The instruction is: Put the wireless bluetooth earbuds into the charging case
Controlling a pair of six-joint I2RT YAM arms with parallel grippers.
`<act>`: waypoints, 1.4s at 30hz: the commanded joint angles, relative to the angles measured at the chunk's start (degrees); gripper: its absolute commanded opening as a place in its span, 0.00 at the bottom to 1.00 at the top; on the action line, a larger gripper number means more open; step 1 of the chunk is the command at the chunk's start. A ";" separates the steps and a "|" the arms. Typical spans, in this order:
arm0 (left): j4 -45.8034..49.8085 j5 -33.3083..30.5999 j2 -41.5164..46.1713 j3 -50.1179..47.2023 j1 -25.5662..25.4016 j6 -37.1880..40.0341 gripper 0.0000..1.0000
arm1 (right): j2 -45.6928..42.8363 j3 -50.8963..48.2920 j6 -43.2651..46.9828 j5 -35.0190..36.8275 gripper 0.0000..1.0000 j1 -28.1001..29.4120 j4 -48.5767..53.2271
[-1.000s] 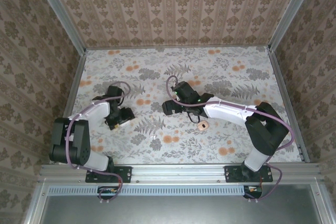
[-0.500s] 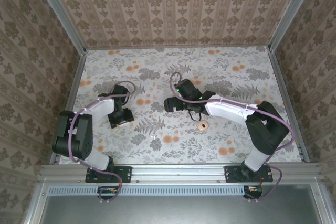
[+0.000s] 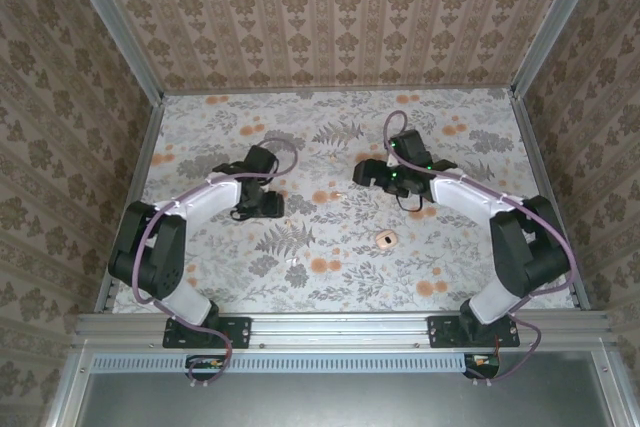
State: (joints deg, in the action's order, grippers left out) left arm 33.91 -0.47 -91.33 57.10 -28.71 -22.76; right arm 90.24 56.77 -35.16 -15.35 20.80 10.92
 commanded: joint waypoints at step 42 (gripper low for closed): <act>-30.14 20.17 11.70 0.31 -17.08 32.41 0.50 | -3.88 14.07 4.23 -27.97 0.51 2.37 16.19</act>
State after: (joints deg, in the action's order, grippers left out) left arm 4.45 19.11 -80.88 58.02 -45.47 7.81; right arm 86.26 67.99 -32.67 -43.35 22.52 22.59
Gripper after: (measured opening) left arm 0.550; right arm 0.515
